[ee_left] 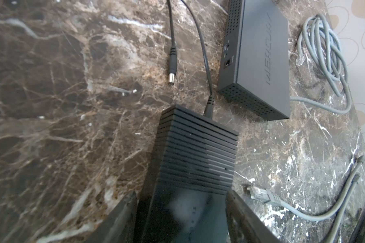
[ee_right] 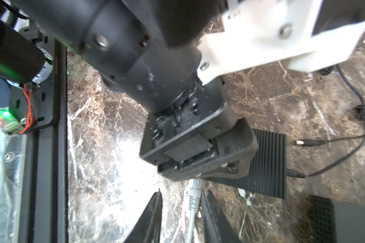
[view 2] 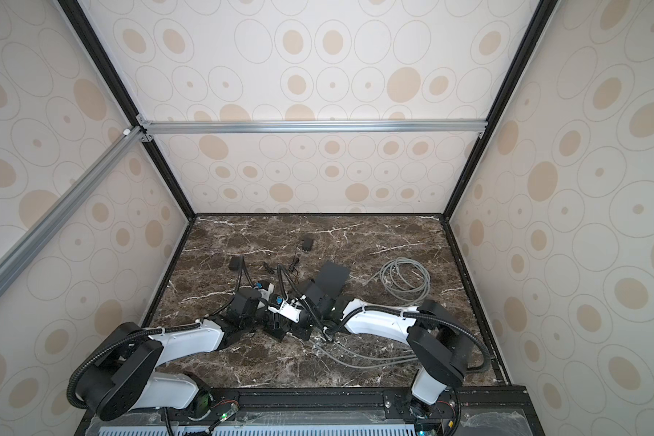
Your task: Insert the plug into the switch port
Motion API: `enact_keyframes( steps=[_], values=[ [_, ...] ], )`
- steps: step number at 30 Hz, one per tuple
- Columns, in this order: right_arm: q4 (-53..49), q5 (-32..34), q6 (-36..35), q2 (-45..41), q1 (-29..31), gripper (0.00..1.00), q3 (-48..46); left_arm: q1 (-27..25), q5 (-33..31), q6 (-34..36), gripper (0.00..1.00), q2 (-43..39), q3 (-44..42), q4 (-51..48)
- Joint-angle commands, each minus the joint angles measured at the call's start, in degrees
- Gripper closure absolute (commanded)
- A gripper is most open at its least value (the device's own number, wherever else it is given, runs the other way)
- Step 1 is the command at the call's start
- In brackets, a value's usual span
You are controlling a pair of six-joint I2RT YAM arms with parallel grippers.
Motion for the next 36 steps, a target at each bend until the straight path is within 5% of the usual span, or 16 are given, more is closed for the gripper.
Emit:
enact_keyframes(
  steps=[1,15,21,36],
  values=[
    [-4.21,0.68,3.08,-0.37,-1.69,0.69,-0.51,-0.60,-1.38,1.14,0.38,2.70,0.43,-6.76],
    [-1.94,2.11,4.74,2.94,-2.12,0.56,-5.73,-0.47,-1.50,1.20,0.53,3.13,-1.49,-6.71],
    [0.25,8.35,6.81,6.48,-0.03,0.61,-4.62,-0.42,-1.35,1.05,0.59,3.57,-2.52,-6.01],
    [2.50,9.51,6.62,10.78,1.16,0.89,-2.14,-0.42,0.77,-1.41,0.60,4.30,-7.03,-1.17]
  ],
)
